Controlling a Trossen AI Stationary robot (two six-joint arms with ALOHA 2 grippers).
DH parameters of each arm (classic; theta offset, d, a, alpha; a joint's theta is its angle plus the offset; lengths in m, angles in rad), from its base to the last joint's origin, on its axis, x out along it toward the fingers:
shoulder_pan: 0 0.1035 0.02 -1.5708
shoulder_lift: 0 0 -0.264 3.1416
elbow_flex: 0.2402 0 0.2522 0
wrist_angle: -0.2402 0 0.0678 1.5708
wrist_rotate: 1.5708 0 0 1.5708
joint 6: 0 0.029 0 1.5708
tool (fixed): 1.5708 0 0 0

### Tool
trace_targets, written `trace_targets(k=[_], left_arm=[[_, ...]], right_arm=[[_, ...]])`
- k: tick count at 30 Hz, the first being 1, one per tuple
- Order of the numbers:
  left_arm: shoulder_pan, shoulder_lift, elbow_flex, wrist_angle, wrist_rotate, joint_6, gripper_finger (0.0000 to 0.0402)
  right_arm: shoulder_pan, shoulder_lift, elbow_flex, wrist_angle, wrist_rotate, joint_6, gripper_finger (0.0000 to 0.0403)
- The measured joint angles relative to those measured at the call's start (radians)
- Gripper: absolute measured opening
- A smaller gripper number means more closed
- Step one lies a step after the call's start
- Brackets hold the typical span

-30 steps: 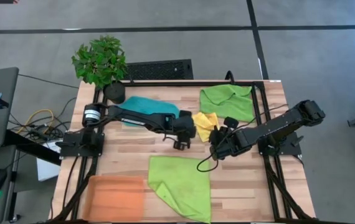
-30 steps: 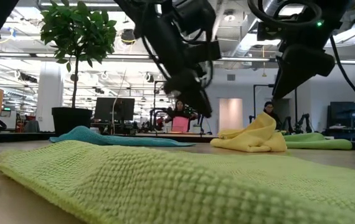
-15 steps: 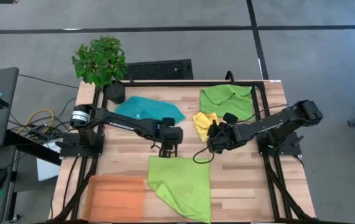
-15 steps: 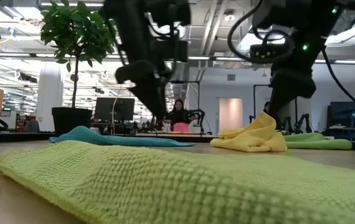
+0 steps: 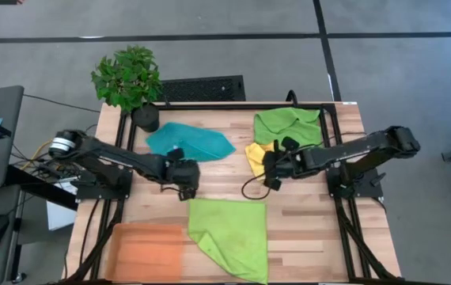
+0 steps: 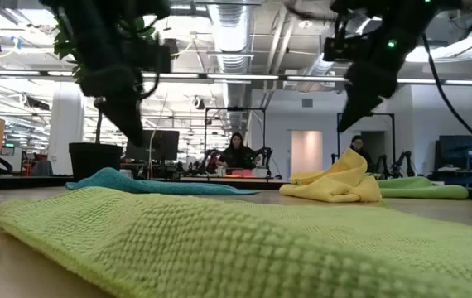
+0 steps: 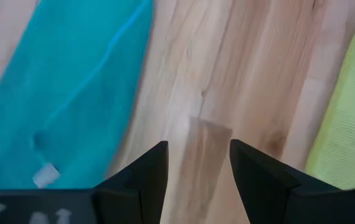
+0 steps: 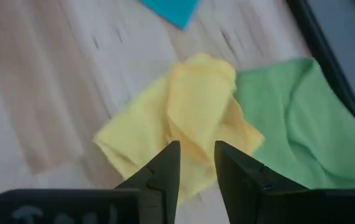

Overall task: Fold microfiber towels
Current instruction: Fold the yellow towel

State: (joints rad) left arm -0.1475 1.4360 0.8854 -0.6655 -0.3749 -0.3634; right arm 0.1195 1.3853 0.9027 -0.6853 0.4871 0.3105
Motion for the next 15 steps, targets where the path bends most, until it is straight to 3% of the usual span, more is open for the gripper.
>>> trace_targets(k=[7,15], left_arm=[[-0.028,-0.146,-0.16,0.091,-0.011,-0.092,0.0164],[-0.032,-0.182,-0.235,0.164,-0.025,-0.094,0.0164]], right_arm=[[-0.06,-0.04,0.002,-0.006,-0.145,-0.228,0.0123],[-0.141,0.032,0.001,-0.009,-0.218,-0.255,0.0123]])
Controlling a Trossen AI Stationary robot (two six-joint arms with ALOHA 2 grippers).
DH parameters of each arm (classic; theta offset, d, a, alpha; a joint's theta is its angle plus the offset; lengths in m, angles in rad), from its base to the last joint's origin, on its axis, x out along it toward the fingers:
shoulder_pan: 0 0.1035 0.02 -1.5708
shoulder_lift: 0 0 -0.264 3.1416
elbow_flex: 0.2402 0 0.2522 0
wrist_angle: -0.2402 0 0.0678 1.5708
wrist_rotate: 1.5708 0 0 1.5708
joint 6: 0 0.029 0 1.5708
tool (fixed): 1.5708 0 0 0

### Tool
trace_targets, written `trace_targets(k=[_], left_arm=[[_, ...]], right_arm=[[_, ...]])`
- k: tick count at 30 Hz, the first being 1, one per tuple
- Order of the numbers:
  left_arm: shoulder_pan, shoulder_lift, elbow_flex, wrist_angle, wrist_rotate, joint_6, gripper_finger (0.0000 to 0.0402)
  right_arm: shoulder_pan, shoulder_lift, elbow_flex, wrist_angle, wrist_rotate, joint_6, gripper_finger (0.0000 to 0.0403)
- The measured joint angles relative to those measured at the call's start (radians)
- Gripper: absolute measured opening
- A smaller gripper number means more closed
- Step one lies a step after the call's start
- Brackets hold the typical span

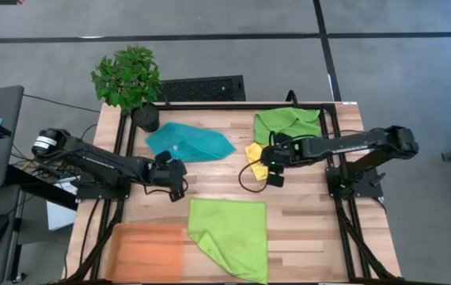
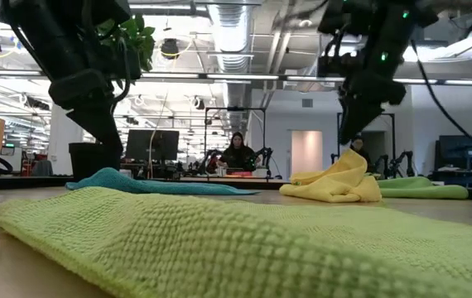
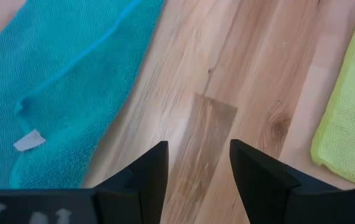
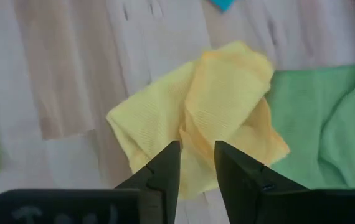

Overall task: Fold microfiber towels
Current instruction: Fold the yellow towel

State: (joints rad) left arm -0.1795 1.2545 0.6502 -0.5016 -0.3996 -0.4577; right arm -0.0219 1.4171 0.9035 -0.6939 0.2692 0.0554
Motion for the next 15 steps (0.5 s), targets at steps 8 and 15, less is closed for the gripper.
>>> trace_targets(k=[8,15], left_arm=[[0.0,0.001,0.0,0.005,0.0,0.007,0.0164],[0.0,0.002,0.0,0.009,0.0,0.008,0.0164]], right_arm=[[-0.018,0.129,0.0,0.027,0.038,-0.056,0.0123],[-0.047,0.198,0.0,0.003,0.127,-0.052,0.0123]])
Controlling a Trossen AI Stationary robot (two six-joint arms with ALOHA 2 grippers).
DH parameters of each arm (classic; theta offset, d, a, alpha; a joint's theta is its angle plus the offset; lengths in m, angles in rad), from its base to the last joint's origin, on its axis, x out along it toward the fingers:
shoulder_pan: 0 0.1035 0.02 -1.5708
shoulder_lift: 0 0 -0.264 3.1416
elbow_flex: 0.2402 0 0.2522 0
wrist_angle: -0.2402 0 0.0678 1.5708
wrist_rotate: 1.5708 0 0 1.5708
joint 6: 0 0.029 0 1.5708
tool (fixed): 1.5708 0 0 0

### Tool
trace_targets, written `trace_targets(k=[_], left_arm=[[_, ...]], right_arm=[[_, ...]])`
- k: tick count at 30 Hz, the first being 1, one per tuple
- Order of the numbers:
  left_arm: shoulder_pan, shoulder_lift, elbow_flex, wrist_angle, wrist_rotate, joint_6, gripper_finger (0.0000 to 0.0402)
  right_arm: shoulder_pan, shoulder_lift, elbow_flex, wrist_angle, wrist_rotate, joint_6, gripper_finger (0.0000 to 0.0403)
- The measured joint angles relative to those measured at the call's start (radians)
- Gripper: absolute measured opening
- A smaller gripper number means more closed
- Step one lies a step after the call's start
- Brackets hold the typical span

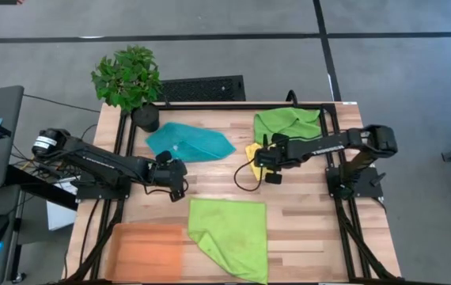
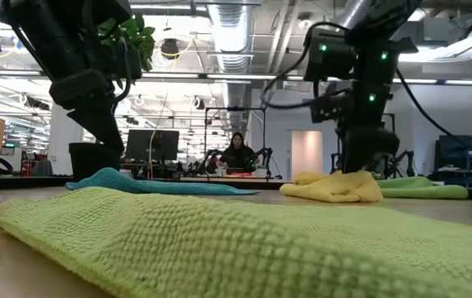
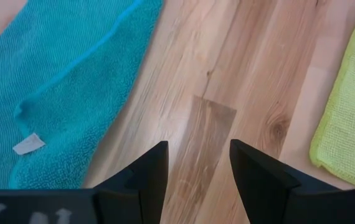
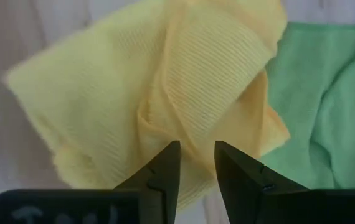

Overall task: Fold microfiber towels
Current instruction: Fold the yellow towel

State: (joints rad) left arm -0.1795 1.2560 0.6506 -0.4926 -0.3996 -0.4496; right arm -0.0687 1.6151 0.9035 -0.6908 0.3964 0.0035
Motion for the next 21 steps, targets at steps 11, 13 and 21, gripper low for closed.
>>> trace_targets(k=[11,13,21], left_arm=[[0.0,0.0,0.0,0.013,0.0,0.011,0.0164],[0.0,0.0,0.0,0.014,0.0,0.012,0.0164],[0.0,0.0,0.0,0.015,0.0,0.013,0.0164]], right_arm=[[-0.032,0.023,0.0,-0.088,0.135,0.2,0.0123],[-0.028,0.018,0.0,-0.09,0.151,0.221,0.0123],[0.05,-0.096,0.03,-0.003,0.096,0.18,0.0123]])
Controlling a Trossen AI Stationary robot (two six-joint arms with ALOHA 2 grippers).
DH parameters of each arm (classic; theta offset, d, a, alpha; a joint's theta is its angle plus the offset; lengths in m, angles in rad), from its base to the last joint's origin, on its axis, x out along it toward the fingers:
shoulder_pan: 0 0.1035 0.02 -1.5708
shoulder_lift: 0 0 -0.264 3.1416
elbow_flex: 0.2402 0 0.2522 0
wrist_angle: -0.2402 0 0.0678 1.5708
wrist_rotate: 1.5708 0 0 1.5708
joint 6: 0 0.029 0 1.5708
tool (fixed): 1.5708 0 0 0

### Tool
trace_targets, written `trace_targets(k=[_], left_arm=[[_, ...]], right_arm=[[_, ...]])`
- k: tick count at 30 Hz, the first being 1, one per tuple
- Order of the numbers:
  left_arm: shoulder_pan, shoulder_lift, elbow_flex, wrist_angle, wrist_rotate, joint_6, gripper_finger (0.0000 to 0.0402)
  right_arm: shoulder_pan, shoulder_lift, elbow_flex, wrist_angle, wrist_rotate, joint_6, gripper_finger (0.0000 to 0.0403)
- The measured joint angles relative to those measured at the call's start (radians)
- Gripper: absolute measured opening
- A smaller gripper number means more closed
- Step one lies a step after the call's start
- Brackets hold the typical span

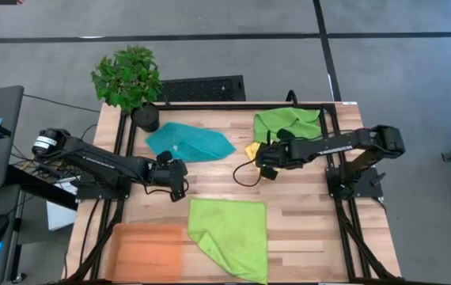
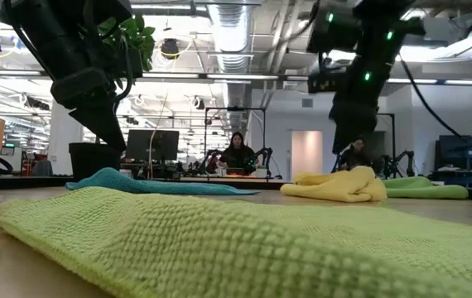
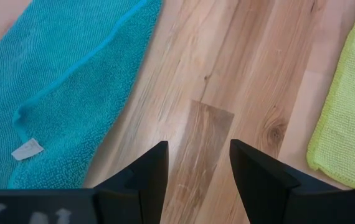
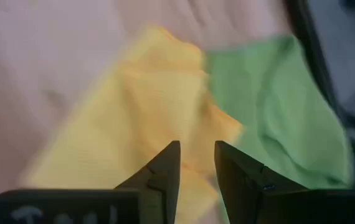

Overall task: Fold microfiber towels
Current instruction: Fold the yellow towel

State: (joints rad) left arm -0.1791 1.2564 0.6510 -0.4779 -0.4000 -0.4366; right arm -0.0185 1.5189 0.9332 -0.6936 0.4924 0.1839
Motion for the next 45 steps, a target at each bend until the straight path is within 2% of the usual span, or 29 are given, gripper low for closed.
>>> trace_targets(k=[2,4,7,18,22,38,41,45], left_arm=[[0.0,0.0,0.0,0.0,0.0,0.0,0.0164],[0.0,0.0,0.0,0.0,0.0,0.008,0.0164],[0.0,0.0,0.0,0.0,0.0,0.01,0.0164],[0.0,0.0,0.0,-0.001,0.0,0.01,0.0164],[0.0,0.0,0.0,-0.001,0.0,0.009,0.0164],[0.0,0.0,0.0,-0.001,0.0,0.01,0.0164],[0.0,0.0,0.0,-0.001,0.0,0.01,0.0164],[0.0,0.0,0.0,-0.001,0.0,0.01,0.0164]], right_arm=[[0.011,-0.02,-0.006,0.053,-0.09,-0.046,0.0123],[0.02,-0.027,-0.018,0.089,-0.128,-0.107,0.0123],[0.025,-0.012,-0.024,0.111,-0.128,-0.187,0.0123],[-0.042,0.118,-0.025,0.134,-0.124,-0.245,0.0123],[-0.056,0.14,-0.024,0.128,-0.089,-0.257,0.0123],[-0.069,0.159,-0.025,0.104,-0.072,-0.323,0.0122],[-0.081,0.159,-0.025,0.104,-0.072,-0.273,0.0108],[-0.093,0.159,-0.025,0.111,-0.072,-0.224,0.005]])
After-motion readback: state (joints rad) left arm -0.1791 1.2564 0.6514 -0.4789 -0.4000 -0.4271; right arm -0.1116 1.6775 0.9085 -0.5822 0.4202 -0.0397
